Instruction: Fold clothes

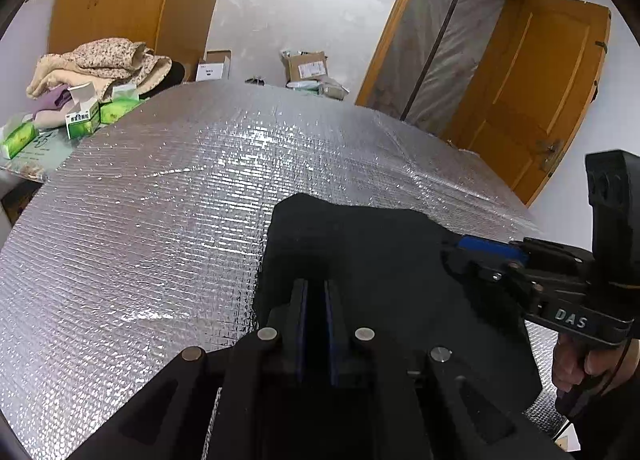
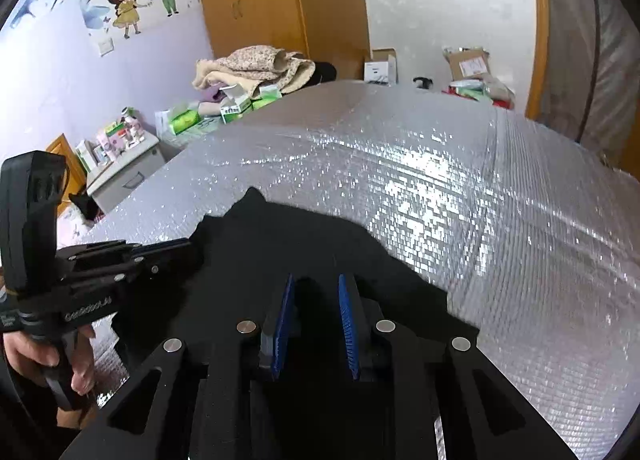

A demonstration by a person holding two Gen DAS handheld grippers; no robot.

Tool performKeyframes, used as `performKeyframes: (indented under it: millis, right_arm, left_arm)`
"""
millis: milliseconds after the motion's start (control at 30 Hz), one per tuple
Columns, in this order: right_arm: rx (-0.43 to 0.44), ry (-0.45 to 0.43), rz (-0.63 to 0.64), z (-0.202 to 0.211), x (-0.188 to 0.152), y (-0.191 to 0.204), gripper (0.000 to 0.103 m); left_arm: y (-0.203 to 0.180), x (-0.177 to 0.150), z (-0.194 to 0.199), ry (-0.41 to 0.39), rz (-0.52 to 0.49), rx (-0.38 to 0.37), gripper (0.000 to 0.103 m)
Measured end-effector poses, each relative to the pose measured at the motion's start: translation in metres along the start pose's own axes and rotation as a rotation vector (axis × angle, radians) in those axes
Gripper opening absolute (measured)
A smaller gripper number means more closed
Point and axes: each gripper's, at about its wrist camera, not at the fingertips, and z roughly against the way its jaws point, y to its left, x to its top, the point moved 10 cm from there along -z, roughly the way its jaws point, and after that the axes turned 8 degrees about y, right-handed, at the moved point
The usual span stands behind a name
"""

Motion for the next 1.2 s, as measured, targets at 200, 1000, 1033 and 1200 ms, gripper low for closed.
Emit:
performKeyframes:
  millis: [200,1000,1033,1200]
  right_arm:
    - [-0.013,0.020,0.011,-0.020,0.005,-0.005,0.024]
    - [0.126,-0.067,-0.156,0.076,-0.072,-0.021,0.024]
    - [0.135,-0.063,-0.167,0.077,-0.076,-0.023,0.024]
    - [0.198,-0.037,-0.267,0.080,-0.098,-0.035,0.028]
  left_arm:
    - [0.004,-0.002,-0.010,0.002,-0.003,-0.030,0.007]
    - [0.013,-0.046,0.053,-0.050,0.039,-0.040,0.008]
    - [0.015,-0.049,0.055,-0.050,0.050,-0.037,0.009]
    - [0.026,-0.065,0.062,-0.041,0.136,-0.075,0.020]
